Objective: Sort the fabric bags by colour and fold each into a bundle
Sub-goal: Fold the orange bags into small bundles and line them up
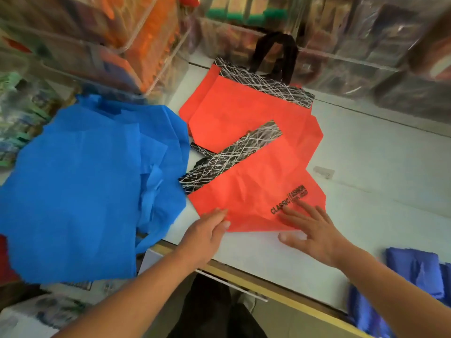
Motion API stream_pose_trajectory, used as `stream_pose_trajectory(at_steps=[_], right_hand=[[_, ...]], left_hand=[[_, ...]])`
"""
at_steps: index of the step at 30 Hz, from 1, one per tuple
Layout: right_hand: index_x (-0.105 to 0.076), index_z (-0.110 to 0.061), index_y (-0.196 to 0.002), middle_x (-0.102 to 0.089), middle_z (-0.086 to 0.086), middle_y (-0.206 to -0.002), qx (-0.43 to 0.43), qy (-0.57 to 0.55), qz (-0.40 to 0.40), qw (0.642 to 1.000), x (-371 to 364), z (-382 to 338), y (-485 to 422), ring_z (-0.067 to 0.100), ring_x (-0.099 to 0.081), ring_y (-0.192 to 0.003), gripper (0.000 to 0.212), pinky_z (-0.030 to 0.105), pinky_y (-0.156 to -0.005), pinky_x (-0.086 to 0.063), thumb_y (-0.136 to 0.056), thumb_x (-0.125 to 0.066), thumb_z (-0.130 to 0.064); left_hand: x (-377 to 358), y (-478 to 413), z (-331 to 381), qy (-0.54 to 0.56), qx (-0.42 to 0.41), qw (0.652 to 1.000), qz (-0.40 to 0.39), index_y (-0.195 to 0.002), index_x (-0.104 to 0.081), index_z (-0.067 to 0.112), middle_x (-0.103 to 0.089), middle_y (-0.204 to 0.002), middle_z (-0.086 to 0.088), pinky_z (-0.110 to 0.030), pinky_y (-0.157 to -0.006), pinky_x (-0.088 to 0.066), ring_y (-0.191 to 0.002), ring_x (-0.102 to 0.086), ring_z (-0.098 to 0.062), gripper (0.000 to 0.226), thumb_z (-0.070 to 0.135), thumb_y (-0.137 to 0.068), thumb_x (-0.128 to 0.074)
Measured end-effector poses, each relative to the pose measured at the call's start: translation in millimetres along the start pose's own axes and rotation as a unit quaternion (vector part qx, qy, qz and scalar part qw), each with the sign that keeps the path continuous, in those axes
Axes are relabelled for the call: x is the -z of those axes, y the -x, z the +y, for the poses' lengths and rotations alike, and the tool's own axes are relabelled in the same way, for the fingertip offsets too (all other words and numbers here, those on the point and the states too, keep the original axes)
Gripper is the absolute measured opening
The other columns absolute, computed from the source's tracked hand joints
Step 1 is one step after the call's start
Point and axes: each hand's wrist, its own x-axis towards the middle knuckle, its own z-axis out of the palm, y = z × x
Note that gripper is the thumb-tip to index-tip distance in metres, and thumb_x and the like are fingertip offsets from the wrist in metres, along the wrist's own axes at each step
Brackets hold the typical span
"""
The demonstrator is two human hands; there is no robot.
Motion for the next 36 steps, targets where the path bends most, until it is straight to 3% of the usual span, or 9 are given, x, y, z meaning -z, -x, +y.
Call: stream_pose_trajectory(at_steps=[4,9,11,14,20,26,29,31,36], right_hand=[[-0.047,-0.047,-0.148,-0.029,-0.028,-0.161,0.084,0.147,-0.024,0.985,6,13,26,0.015,-0.005,-0.159,0.083,0.039,-0.125,0.006,-0.074,-0.045,-0.085],[-0.072,-0.027,-0.120,0.000,-0.024,-0.166,0.111,0.088,-0.066,0.988,16,16,57,0.008,0.013,-0.156,0.072,0.034,-0.127,-0.003,-0.063,-0.056,-0.068],[-0.064,-0.033,-0.132,-0.030,-0.029,-0.159,0.047,-0.064,-0.120,0.989,27,17,71,-0.004,-0.021,-0.150,0.071,0.024,-0.121,-0.022,-0.067,-0.073,-0.062],[-0.070,-0.037,-0.107,-0.073,-0.025,-0.097,-0.020,-0.258,-0.065,0.964,25,23,78,-0.005,-0.065,-0.089,0.017,0.019,-0.085,-0.051,-0.092,-0.076,-0.034],[-0.067,-0.010,-0.079,-0.070,0.011,-0.076,-0.214,-0.364,0.211,0.882,-18,26,47,0.027,-0.062,-0.071,0.046,0.039,-0.072,-0.051,-0.101,-0.057,-0.049],[-0.057,-0.015,-0.084,-0.063,0.001,-0.080,-0.281,-0.330,0.271,0.860,-25,21,-1,0.031,-0.061,-0.082,0.026,0.039,-0.069,-0.046,-0.098,-0.063,-0.036],[-0.054,-0.025,-0.097,-0.060,-0.007,-0.090,-0.314,-0.280,0.277,0.864,-32,18,-14,0.026,-0.057,-0.083,0.019,0.035,-0.068,-0.040,-0.097,-0.060,-0.043],[-0.051,-0.029,-0.099,-0.058,-0.008,-0.095,-0.331,-0.247,0.285,0.865,-37,17,-15,0.024,-0.053,-0.081,0.019,0.035,-0.070,-0.039,-0.098,-0.057,-0.047],[-0.054,-0.023,-0.123,-0.057,0.004,-0.120,-0.313,-0.211,0.360,0.853,-45,13,-15,0.032,-0.060,-0.095,0.028,0.042,-0.077,-0.046,-0.096,-0.060,-0.027]], left_hand=[[6,9,10,0.054,0.043,0.997,0.041,-0.100,-0.053,0.042,-0.046,-0.067,0.013,-0.028,-0.065,-0.040,-0.063,-0.047,-0.004,0.016,0.041,-0.109,-0.039],[17,11,21,0.098,0.059,0.986,0.118,-0.081,-0.044,0.038,-0.044,-0.066,0.017,-0.020,-0.060,-0.035,-0.061,-0.041,-0.004,0.029,0.041,-0.108,-0.035],[24,7,24,0.108,0.067,0.981,0.148,-0.079,-0.044,0.037,-0.045,-0.062,0.019,-0.020,-0.057,-0.034,-0.058,-0.040,-0.003,0.031,0.042,-0.109,-0.034],[29,-4,21,0.086,0.093,0.981,0.148,-0.082,-0.042,0.028,-0.047,-0.063,0.014,-0.025,-0.060,-0.038,-0.058,-0.042,-0.004,0.033,0.042,-0.110,-0.033],[14,-25,7,-0.028,0.120,0.980,0.153,-0.080,-0.039,0.019,-0.046,-0.069,-0.005,-0.038,-0.058,-0.033,-0.064,-0.045,-0.021,0.032,0.032,-0.110,-0.039],[6,-49,-4,-0.060,0.096,0.973,0.199,-0.076,-0.042,0.020,-0.047,-0.084,0.001,-0.032,-0.066,-0.037,-0.075,-0.048,-0.021,0.030,0.014,-0.103,-0.054],[5,-52,-3,-0.174,0.058,0.956,0.229,-0.104,-0.058,0.013,-0.055,-0.116,-0.008,-0.042,-0.090,-0.049,-0.103,-0.055,-0.028,0.019,0.003,-0.089,-0.065],[-2,-53,-6,-0.289,-0.051,0.940,0.177,-0.134,-0.058,0.014,-0.048,-0.149,-0.010,-0.050,-0.111,-0.040,-0.135,-0.045,-0.032,0.054,-0.002,-0.083,-0.063],[-28,-54,-9,-0.367,-0.158,0.917,-0.016,-0.163,-0.018,0.036,-0.002,-0.173,0.000,-0.054,-0.126,-0.008,-0.160,0.005,-0.025,0.064,0.056,-0.105,-0.036]])
